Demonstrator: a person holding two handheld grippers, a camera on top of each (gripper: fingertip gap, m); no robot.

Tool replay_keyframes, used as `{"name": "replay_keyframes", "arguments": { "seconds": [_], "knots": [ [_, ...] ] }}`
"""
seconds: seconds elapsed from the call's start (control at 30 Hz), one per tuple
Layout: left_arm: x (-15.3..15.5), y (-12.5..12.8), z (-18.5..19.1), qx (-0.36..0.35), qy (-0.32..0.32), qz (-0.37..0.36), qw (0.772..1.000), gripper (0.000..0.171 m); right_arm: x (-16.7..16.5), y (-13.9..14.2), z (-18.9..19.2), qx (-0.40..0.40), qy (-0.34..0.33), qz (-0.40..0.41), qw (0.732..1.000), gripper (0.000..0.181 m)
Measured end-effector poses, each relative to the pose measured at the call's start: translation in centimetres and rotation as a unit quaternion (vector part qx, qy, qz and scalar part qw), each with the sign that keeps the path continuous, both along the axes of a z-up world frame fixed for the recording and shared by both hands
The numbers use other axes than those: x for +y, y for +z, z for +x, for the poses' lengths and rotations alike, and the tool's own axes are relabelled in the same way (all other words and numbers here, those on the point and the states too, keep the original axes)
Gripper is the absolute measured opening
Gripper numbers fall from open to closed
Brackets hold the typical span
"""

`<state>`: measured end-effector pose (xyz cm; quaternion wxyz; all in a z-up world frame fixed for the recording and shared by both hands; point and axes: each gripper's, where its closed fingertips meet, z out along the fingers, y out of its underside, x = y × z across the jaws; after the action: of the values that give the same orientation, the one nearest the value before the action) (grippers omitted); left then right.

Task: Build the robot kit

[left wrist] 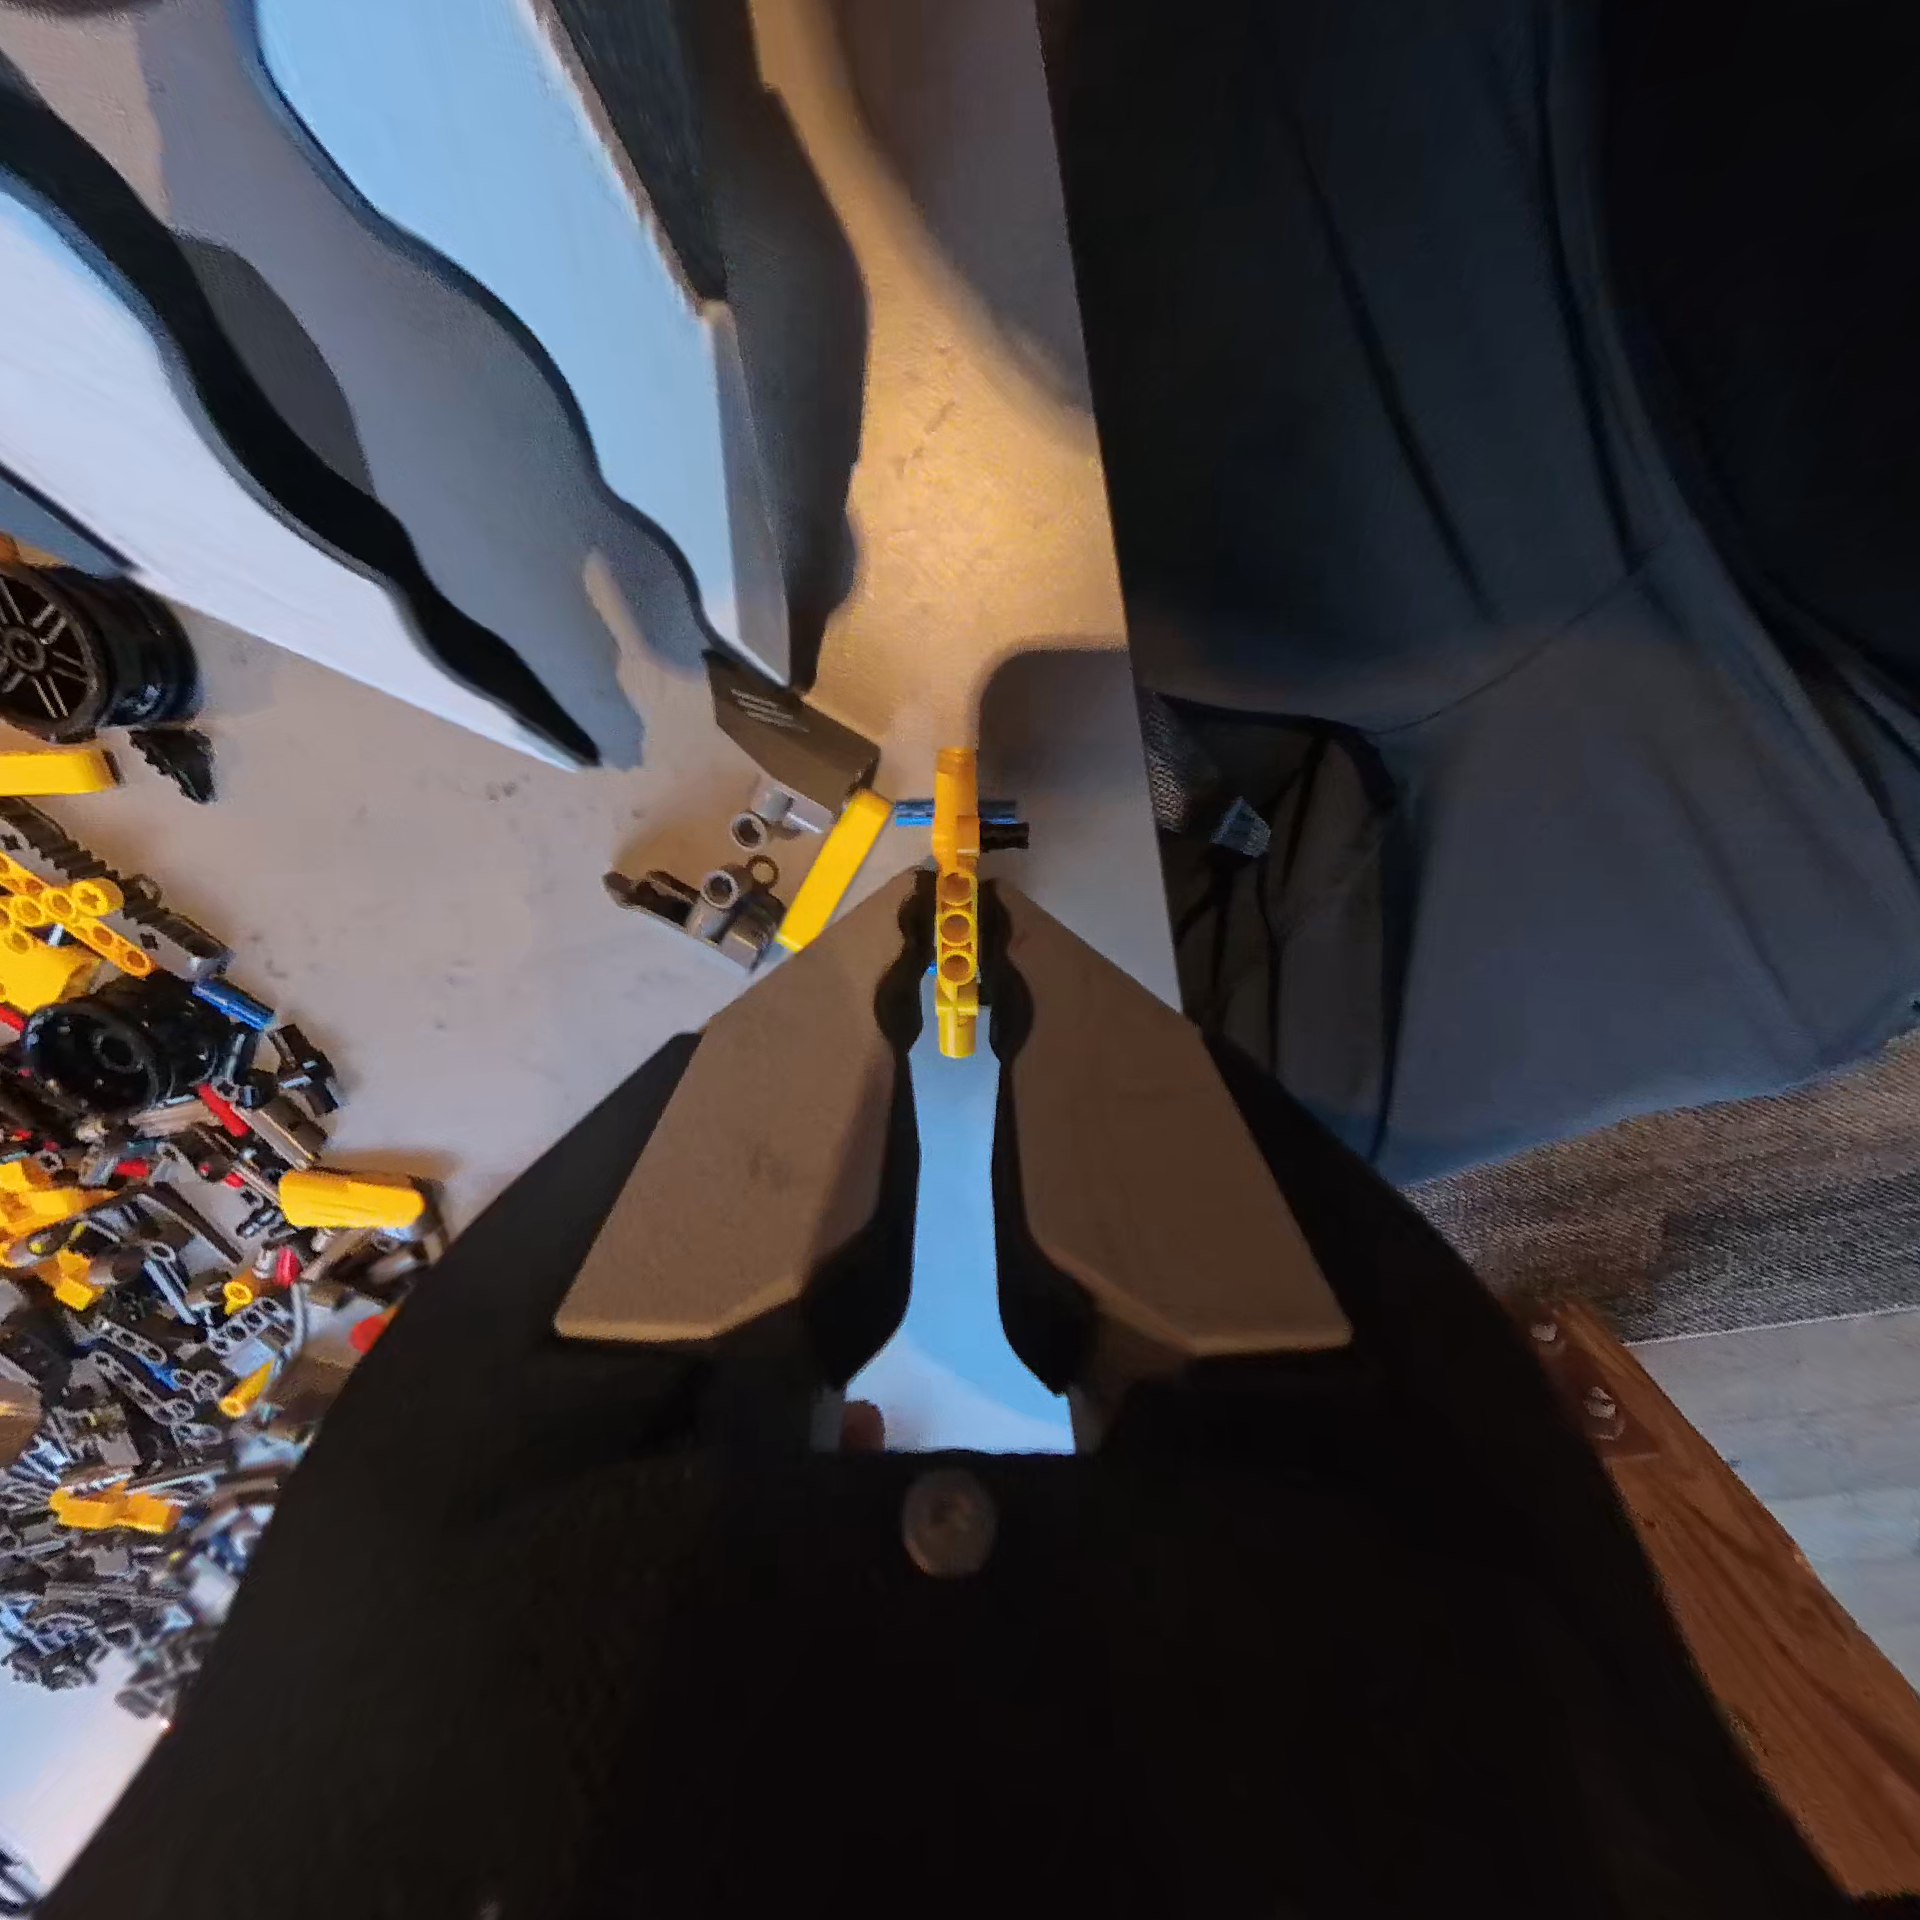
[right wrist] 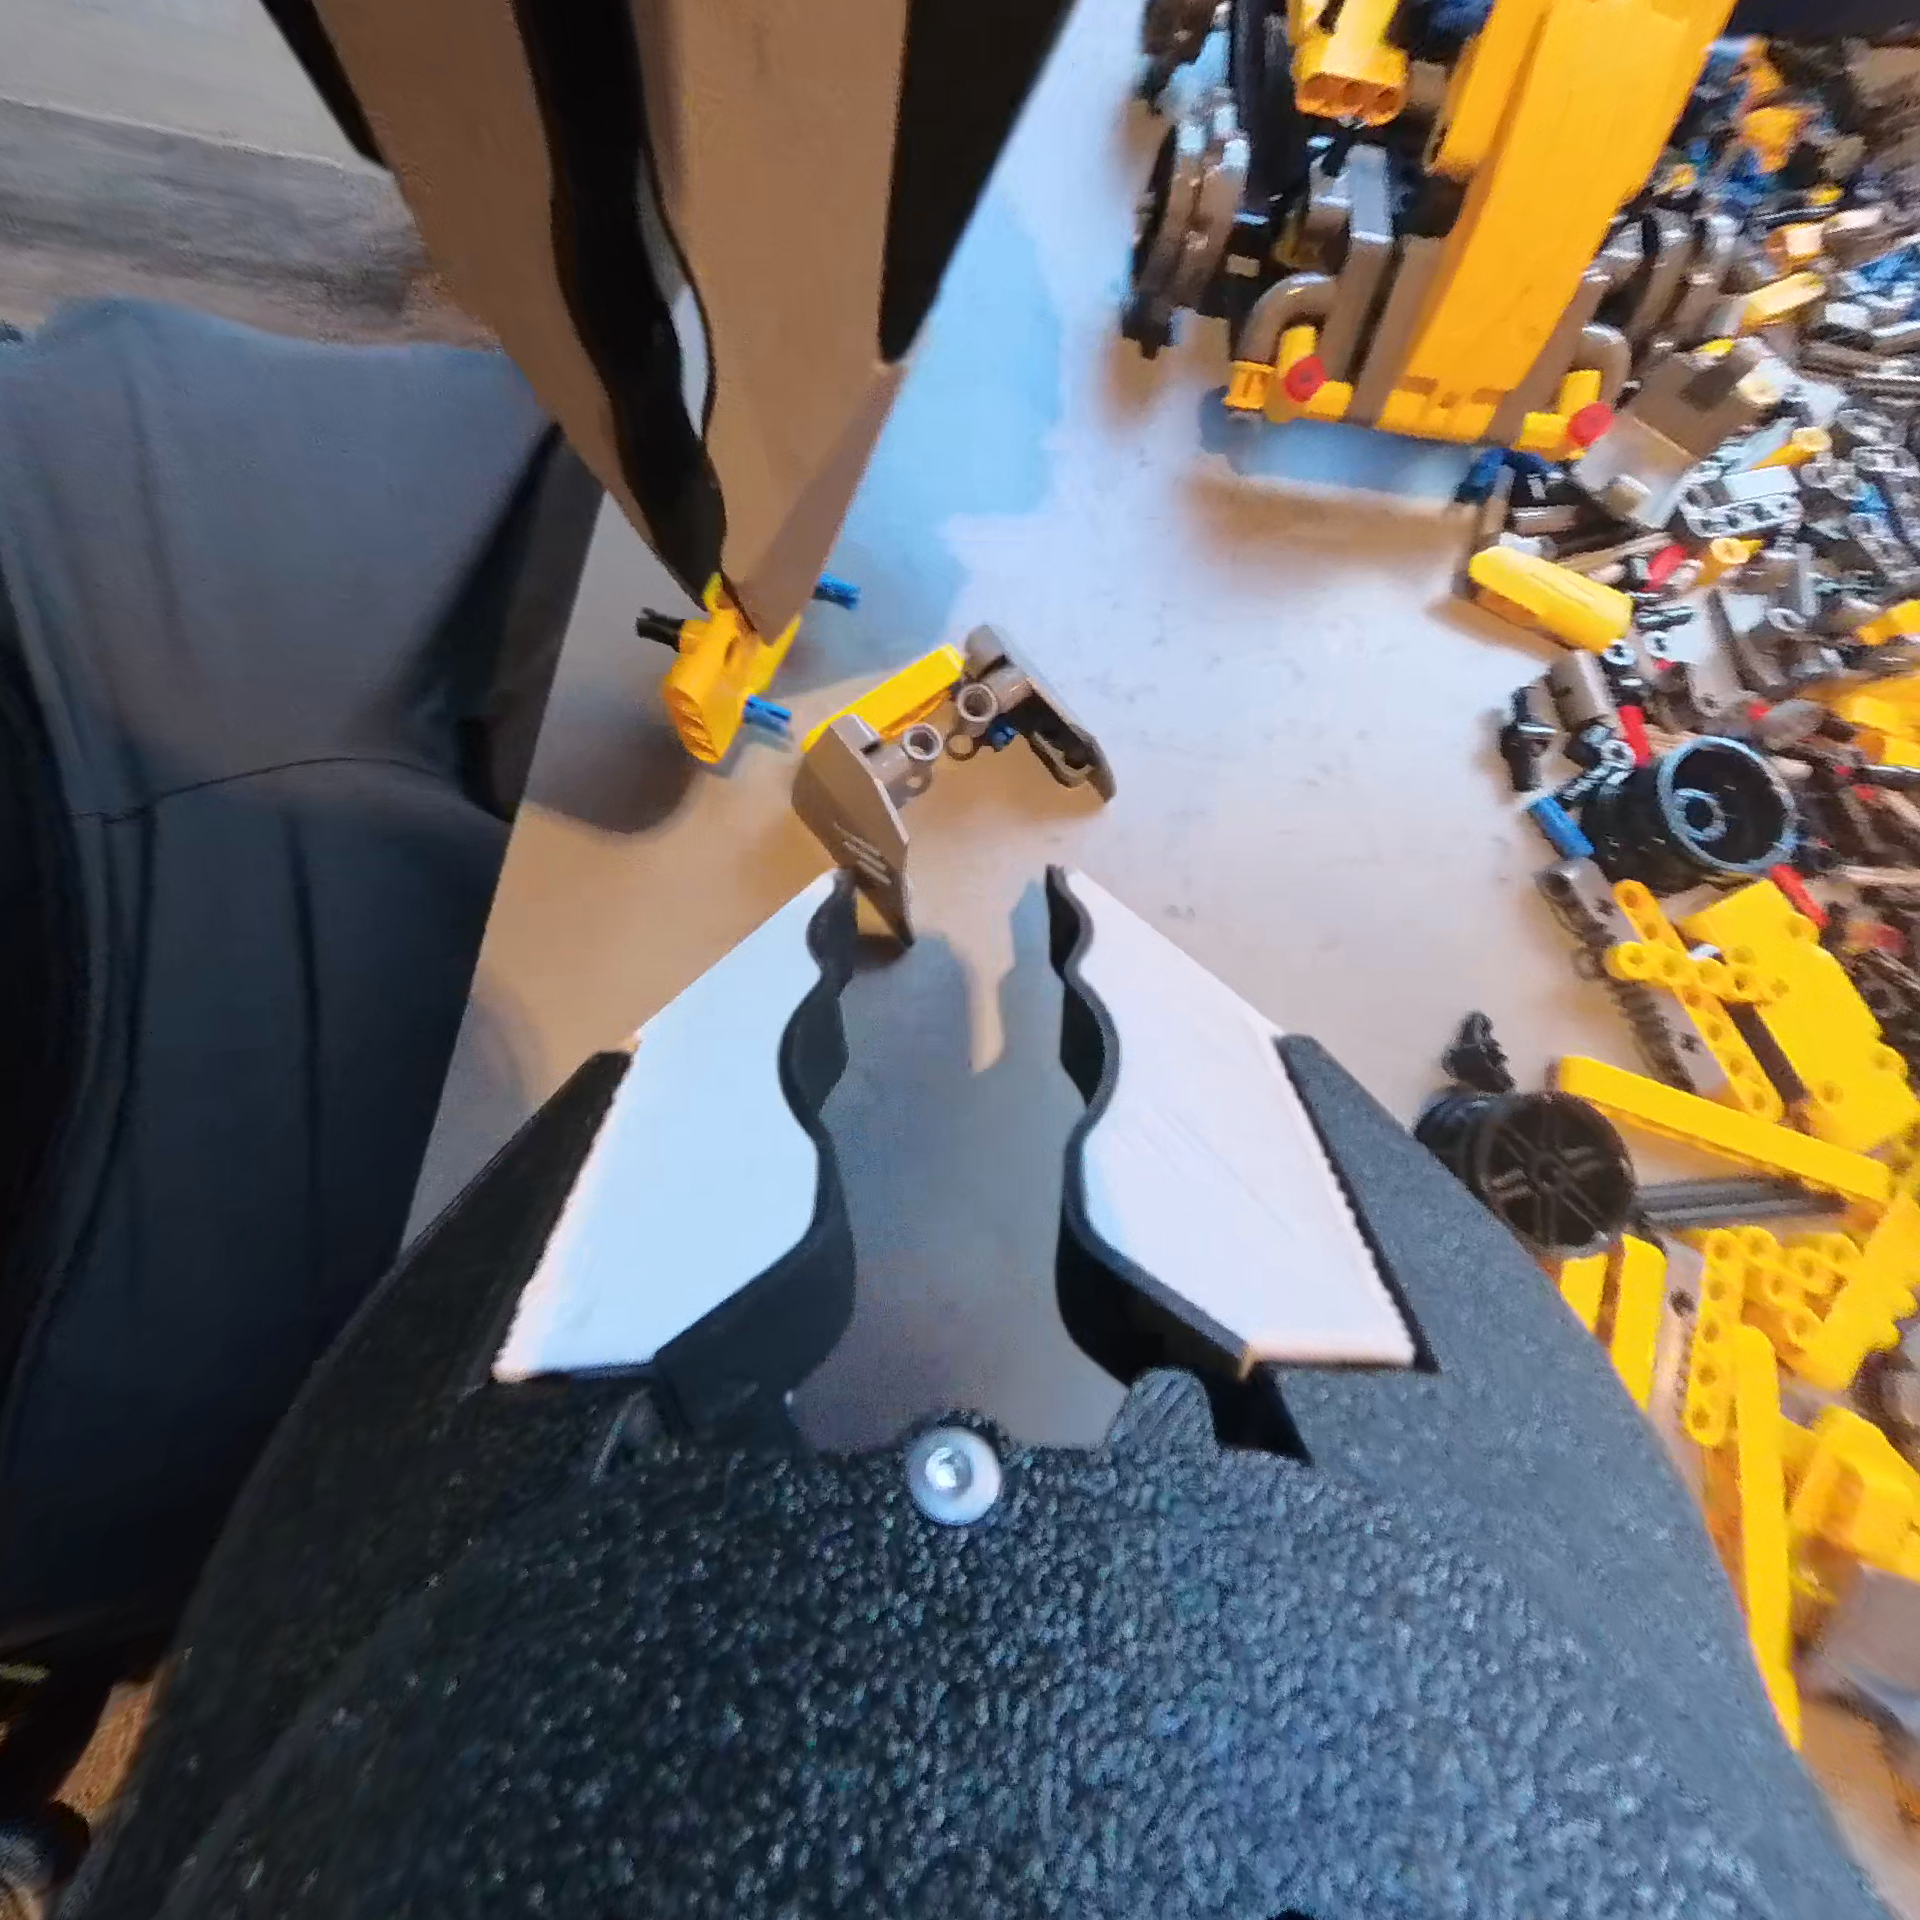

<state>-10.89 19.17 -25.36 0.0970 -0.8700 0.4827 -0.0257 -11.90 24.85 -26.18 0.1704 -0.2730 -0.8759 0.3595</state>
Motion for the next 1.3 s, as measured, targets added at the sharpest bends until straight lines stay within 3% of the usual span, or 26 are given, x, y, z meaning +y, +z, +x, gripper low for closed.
{"name": "replay_keyframes", "arguments": {
  "seconds": [0.23,0.43,0.53,0.63,0.73,0.93,1.3],
  "knots": [
    [-1.2,0.3,0.4,-0.009,-0.01,0.019,1.0,0.006,-0.3,-0.4,-0.3,0.018,-0.006,0.036,0.999,0.044],
    [-0.4,0.5,0.3,-0.011,-0.015,0.028,0.999,0.006,3.8,-0.4,-2.4,0.006,-0.092,0.03,0.995,0.039],
    [0.4,0.7,-0.3,-0.017,0.008,0.036,0.999,0.006,1.9,0.6,-1.6,0.008,-0.053,-0.03,0.998,0.046],
    [1.2,0.7,-0.8,-0.018,0.025,0.036,0.999,0.006,1.0,0.8,-2.3,0.016,-0.038,-0.046,0.998,0.065],
    [1.6,0.5,-1.1,-0.012,0.033,0.027,0.999,0.006,0.6,-0.2,-2.6,-0.027,-0.041,-0.049,0.998,0.063],
    [1.7,0.3,-0.8,-0.017,0.029,0.015,0.999,0.006,0.6,-0.8,-3.1,-0.015,-0.018,-0.017,1.0,0.039],
    [1.2,0.9,0.1,-0.037,0.058,0.018,0.997,0.006,-0.6,-0.9,-1.7,-0.03,0.036,-0.02,0.999,0.039]
  ]
}}
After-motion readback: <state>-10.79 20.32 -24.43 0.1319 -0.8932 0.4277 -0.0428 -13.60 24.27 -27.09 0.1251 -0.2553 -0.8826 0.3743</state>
